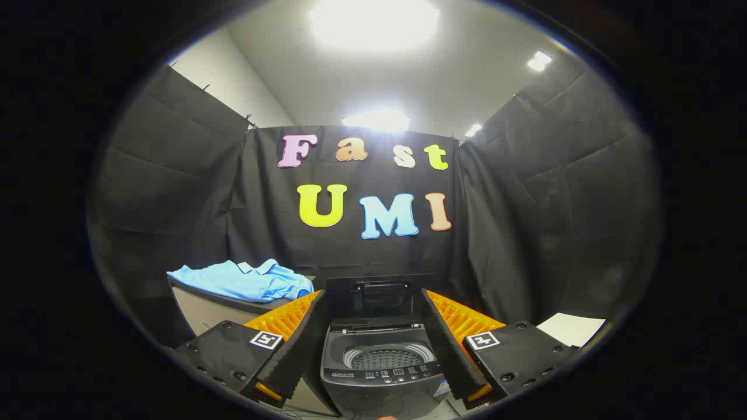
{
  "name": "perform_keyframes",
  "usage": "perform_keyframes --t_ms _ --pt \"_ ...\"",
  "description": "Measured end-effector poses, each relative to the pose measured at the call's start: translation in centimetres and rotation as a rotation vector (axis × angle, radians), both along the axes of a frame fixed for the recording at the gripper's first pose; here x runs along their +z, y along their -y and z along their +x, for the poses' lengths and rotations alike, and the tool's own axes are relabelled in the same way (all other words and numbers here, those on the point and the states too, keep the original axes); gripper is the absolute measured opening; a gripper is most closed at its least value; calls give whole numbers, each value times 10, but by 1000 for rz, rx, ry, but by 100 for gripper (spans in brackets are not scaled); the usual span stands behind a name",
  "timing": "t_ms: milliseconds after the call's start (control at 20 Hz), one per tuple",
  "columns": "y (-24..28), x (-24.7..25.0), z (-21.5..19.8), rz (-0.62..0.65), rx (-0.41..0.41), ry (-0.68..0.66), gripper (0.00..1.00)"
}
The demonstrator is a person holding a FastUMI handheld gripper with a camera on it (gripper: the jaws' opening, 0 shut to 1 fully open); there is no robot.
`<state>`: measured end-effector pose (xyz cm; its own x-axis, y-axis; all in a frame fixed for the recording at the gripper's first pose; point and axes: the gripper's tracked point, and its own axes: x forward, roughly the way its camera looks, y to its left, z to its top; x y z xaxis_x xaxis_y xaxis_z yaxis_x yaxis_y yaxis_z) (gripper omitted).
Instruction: Put the clothes into the washing machine and then close the washing machine lid.
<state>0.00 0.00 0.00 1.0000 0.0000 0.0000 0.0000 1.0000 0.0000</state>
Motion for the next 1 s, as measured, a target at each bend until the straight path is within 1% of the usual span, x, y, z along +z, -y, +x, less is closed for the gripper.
perform_keyframes --t_ms 400,600,1000 --pt "3 4 1 9 -3 12 98" --pt "3 6 2 -17 1 19 98" --pt "3 7 -3 3 -6 24 98"
